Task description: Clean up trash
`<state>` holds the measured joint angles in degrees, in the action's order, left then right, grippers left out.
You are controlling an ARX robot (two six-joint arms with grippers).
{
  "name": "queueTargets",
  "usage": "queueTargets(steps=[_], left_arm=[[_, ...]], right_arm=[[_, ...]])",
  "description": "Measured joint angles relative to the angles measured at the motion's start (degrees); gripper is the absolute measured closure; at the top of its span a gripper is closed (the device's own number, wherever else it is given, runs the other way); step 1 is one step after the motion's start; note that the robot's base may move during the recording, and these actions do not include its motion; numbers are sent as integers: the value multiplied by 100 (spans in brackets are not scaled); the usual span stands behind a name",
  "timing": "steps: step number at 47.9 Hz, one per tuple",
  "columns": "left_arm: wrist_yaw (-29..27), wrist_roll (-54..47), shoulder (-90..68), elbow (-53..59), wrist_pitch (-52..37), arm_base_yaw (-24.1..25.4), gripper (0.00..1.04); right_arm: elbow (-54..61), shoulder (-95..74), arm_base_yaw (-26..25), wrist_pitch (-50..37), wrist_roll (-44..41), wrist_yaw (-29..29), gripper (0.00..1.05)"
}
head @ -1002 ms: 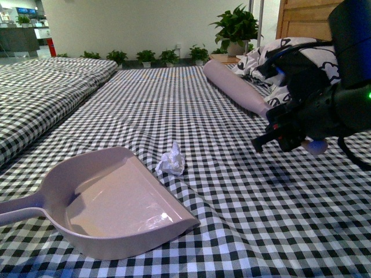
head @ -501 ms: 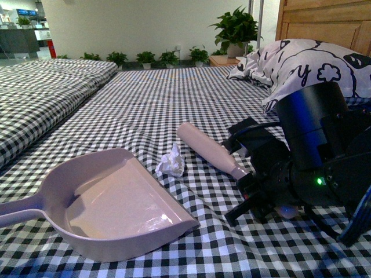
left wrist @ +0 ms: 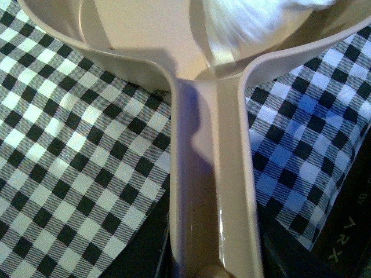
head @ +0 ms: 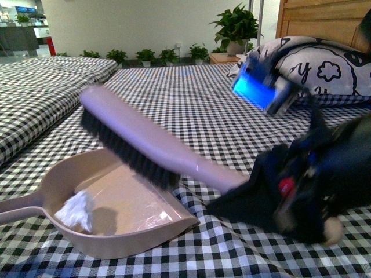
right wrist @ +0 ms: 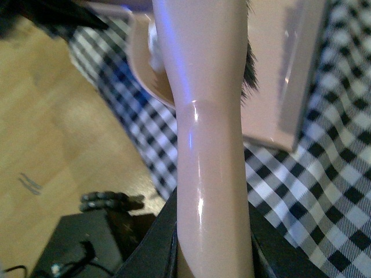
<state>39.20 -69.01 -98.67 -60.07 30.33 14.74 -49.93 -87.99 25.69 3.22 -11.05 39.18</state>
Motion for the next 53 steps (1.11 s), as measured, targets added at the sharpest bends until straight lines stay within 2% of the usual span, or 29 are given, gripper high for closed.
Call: queueTargets(steps=[4, 7, 13, 23, 26, 30, 34, 45, 49, 53], left_arm=[[-2, 0, 0, 0, 0, 0, 78], [-2, -2, 0, 0, 0, 0, 78], [-2, -2, 0, 0, 0, 0, 78], [-20, 42, 0, 15, -44, -2, 78], [-122, 205, 87, 271, -667, -7, 78], [-251, 1038, 240, 748, -2052, -20, 78], [-385, 1794, 413, 905, -2793, -24, 78], [-420, 2688, 984, 1399, -3403, -46, 78], [-721, 3388, 1279, 1635, -4057, -52, 78], [-1215, 4400, 1727, 1928, -4815, -50, 78]], right_arm=[[-208, 376, -310, 146, 203, 339, 85], [-319, 431, -597, 92, 216, 299, 85], [-339, 229, -1062, -238, 243, -127, 85], [-358, -498, -1891, -1482, 566, -1397, 85], [-363, -605, -2124, -1694, 708, -1508, 85], [-404, -688, -2583, -1838, 881, -1563, 85], [-415, -625, -3027, -1849, 1016, -1419, 85], [-175, 208, -3720, -1836, 1198, -640, 85], [-52, 566, -3998, -1834, 1333, -304, 85], [105, 977, -4334, -1851, 1633, 302, 85]])
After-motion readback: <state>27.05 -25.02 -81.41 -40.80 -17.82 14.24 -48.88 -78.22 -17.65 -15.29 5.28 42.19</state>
